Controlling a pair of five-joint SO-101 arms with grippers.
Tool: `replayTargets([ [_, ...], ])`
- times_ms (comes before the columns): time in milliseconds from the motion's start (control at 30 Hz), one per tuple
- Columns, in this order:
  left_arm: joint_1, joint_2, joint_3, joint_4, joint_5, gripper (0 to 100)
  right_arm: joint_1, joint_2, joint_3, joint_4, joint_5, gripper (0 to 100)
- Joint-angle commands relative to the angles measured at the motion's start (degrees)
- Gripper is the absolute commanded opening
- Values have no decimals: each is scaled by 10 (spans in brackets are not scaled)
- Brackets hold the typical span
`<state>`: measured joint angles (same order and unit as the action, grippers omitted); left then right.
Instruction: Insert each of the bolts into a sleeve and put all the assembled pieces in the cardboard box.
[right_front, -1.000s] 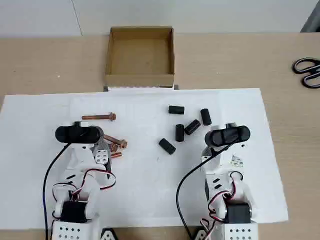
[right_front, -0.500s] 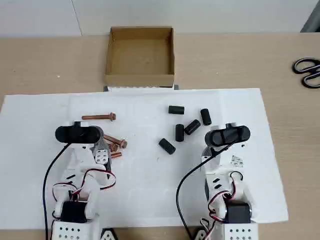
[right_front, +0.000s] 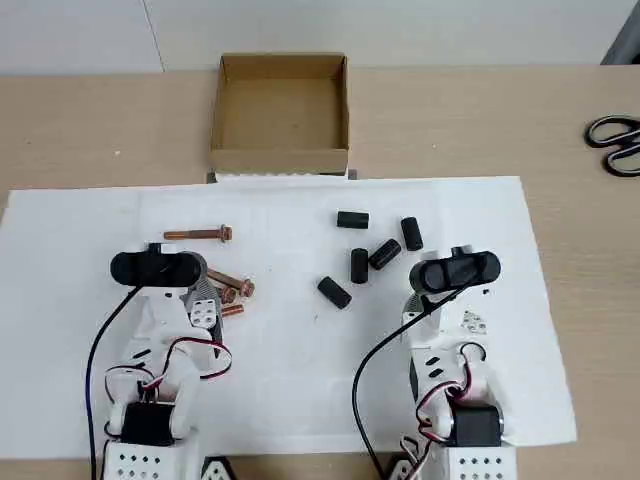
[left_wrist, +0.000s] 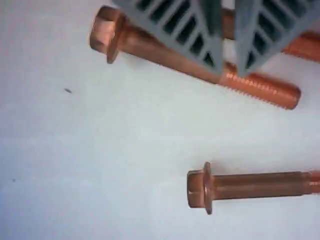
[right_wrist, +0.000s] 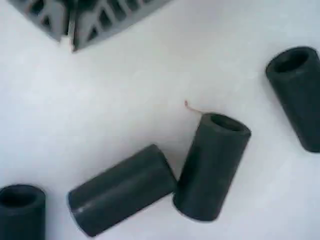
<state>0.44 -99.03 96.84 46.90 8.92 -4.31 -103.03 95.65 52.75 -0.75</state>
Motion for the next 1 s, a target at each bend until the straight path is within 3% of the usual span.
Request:
replayTargets([
  [0, -2, -5, -9, 3, 2, 6, 1, -8, 9, 0, -3, 3],
  [967, -2, -5, -9, 3, 2, 6, -24, -8, 9, -2, -7, 3],
])
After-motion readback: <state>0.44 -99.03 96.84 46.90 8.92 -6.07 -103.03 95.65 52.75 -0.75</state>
